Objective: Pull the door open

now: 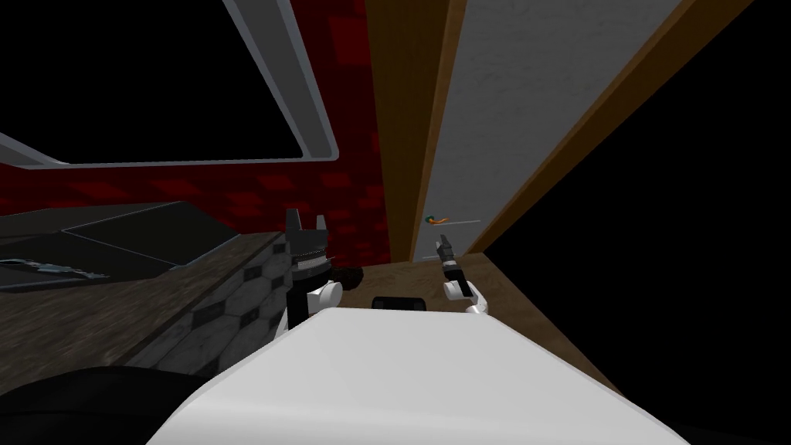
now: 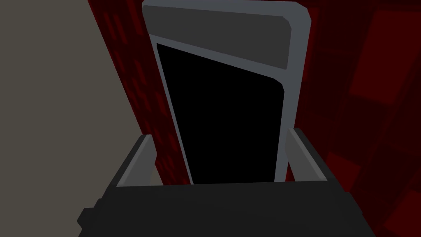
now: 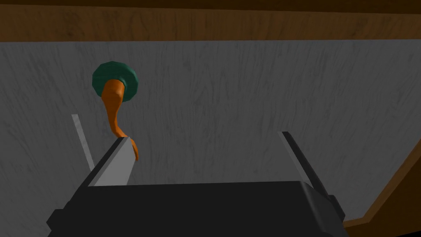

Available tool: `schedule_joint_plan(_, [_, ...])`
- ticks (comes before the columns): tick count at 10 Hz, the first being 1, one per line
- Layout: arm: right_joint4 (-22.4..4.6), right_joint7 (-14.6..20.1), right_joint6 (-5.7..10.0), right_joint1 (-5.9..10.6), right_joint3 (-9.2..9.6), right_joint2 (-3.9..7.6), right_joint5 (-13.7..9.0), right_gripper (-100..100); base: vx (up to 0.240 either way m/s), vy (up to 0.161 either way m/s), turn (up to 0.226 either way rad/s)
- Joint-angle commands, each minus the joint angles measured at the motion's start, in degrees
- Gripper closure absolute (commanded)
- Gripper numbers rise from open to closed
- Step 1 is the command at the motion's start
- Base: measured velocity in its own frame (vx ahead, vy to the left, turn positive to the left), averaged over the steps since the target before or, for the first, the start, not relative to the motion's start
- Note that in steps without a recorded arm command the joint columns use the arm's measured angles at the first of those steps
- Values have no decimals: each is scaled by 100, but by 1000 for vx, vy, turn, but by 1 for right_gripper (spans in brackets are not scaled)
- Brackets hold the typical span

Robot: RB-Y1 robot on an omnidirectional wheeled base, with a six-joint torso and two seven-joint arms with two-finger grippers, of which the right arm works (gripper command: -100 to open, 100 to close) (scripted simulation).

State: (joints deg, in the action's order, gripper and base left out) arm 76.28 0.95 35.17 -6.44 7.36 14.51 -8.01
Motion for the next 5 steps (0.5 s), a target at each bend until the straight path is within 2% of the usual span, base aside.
schedule_joint_plan(1, [-207, 38, 21, 49, 22, 52, -32, -100, 48, -43, 49])
schedule_joint_plan(5, [-943, 165, 90, 325, 81, 216, -139, -100, 74, -80, 79])
